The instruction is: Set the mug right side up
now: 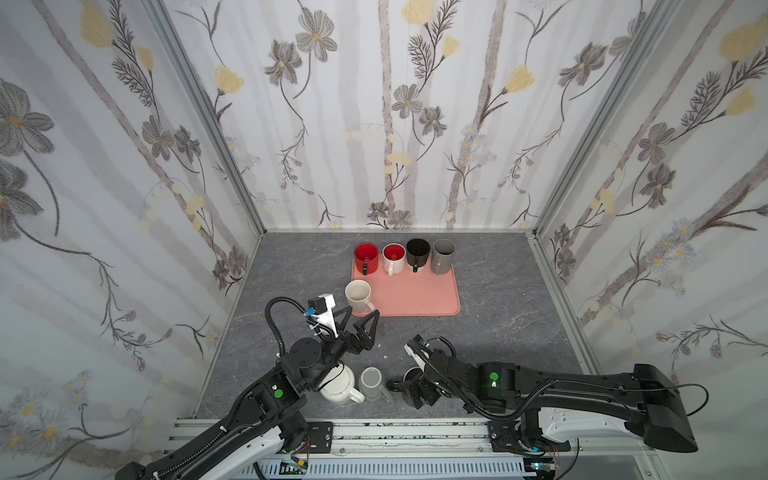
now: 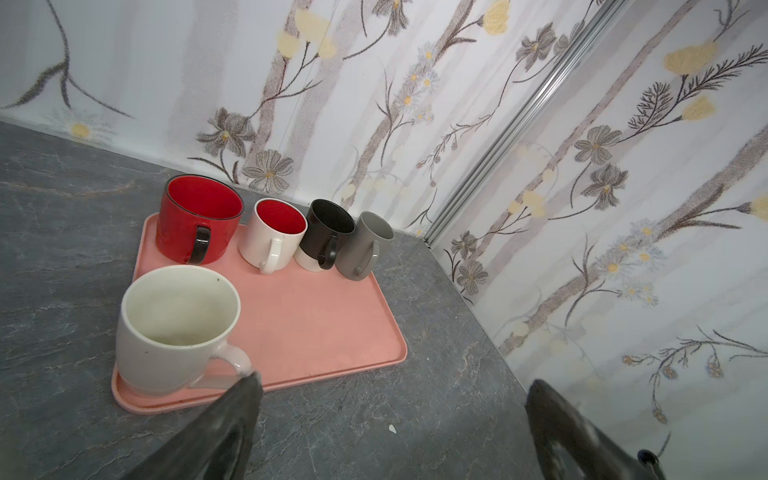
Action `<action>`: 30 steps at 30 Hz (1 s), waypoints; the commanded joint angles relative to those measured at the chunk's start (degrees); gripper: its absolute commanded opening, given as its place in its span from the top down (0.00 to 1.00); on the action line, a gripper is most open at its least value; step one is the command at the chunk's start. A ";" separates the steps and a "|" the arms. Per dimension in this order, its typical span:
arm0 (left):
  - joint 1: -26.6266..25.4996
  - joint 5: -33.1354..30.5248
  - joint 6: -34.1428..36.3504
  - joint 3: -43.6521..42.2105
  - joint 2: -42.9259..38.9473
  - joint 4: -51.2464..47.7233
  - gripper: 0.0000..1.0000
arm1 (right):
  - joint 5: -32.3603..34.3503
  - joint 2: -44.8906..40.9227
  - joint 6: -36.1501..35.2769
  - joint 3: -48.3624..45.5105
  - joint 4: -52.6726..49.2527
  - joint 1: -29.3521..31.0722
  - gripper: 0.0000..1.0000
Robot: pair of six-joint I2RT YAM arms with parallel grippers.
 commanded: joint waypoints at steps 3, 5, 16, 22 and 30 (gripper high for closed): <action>0.05 1.95 -0.05 1.70 1.64 -0.02 0.00 | 1.73 0.65 1.52 -0.26 -2.55 1.79 0.00; 0.10 2.46 0.18 2.11 2.15 -0.11 0.00 | 2.08 1.27 1.52 -0.63 -2.87 1.74 0.02; 0.05 6.59 1.40 3.05 4.68 -0.28 0.00 | 4.09 0.12 1.47 -4.04 -2.01 -1.75 0.17; 0.07 8.06 2.03 4.29 7.41 -0.85 0.00 | 2.37 -2.28 -1.10 -6.16 -0.36 -7.51 0.18; 0.10 11.95 3.20 7.53 14.83 -3.70 0.08 | 1.59 -5.03 -2.81 -7.41 1.15 -11.05 0.00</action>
